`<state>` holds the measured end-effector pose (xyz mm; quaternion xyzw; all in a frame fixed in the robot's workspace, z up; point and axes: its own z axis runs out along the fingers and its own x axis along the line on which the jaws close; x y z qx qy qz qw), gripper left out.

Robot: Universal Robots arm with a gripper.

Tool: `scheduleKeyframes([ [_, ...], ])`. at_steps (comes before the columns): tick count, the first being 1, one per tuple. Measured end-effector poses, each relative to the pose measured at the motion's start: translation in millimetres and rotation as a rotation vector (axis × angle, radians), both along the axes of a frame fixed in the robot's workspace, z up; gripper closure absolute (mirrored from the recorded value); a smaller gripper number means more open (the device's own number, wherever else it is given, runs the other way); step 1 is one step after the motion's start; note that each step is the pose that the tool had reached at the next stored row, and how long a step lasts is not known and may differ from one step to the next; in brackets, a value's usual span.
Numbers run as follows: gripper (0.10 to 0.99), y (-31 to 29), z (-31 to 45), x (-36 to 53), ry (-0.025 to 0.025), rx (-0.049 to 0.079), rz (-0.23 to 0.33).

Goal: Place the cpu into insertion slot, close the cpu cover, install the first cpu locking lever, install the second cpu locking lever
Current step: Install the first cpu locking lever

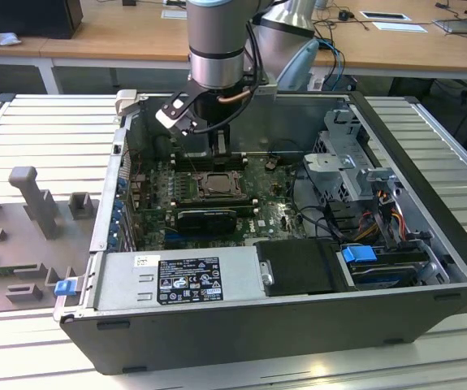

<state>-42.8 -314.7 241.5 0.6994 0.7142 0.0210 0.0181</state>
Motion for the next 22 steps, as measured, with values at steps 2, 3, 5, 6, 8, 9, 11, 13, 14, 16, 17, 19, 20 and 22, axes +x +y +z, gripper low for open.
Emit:
scheduleKeyframes([
  [2, 0.98, 0.0, 1.4, 0.0, 0.0, 0.0, 0.0],
  [3, 0.98, 0.0, 2.4, 0.0, 0.0, 0.0, 0.0],
  [5, 0.98, 0.0, 6.6, 0.0, -0.0001, -0.001, 0.0],
  [6, 0.98, 0.0, 9.0, 0.0, -0.0001, -0.001, 0.0],
  [8, 0.98, 0.0, 12.9, 0.0, 0.0, -0.001, 0.0],
  [9, 0.98, 0.0, 16.7, 0.0, 0.0, -0.001, 0.0],
  [11, 0.98, 0.0, 23.6, 0.0, 0.0001, -0.002, 0.0],
  [13, 0.98, 0.0, 31.6, 0.0, 0.0, -0.002, 0.0],
  [14, 0.98, 0.0, 39.1, 0.0, 0.0001, -0.002, 0.0],
  [16, 0.98, 0.0, 48.8, 0.0, 0.0002, -0.003, 0.0],
  [17, 0.98, 0.1, 48.7, 0.0, 0.0001, -0.003, 0.013],
  [19, 0.98, 0.0, 48.6, 0.0, 0.0002, -0.003, 0.057],
  [20, 0.98, 0.0, 48.6, 0.0, 0.0002, -0.003, 0.079],
  [22, 0.98, 0.0, 48.3, 0.0, 0.0002, -0.004, 0.122],
])
